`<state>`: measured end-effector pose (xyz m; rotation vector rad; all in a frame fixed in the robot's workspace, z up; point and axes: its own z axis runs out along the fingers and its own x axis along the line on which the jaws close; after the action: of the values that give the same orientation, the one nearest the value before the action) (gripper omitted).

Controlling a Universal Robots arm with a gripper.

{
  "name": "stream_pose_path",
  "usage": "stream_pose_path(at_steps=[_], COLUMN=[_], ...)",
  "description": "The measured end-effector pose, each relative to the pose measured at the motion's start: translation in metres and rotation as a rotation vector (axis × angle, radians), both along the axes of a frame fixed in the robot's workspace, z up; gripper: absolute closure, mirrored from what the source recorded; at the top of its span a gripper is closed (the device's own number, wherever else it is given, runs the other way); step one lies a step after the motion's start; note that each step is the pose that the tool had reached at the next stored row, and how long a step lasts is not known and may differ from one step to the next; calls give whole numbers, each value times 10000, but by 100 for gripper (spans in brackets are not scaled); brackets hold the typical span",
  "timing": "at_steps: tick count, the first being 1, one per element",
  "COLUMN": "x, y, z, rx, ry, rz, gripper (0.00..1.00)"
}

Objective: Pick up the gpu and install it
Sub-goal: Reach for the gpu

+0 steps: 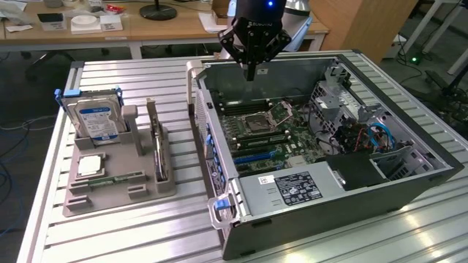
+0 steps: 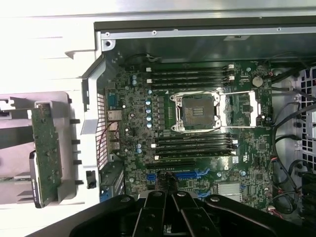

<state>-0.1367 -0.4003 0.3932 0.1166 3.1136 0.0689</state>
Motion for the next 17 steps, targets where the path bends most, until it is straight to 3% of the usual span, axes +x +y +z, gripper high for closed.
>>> stream_pose_path(at_steps=[17], x=[-106], y=[-12], z=[0], rx=[-1], ry=[1], rz=[0], gripper=[90])
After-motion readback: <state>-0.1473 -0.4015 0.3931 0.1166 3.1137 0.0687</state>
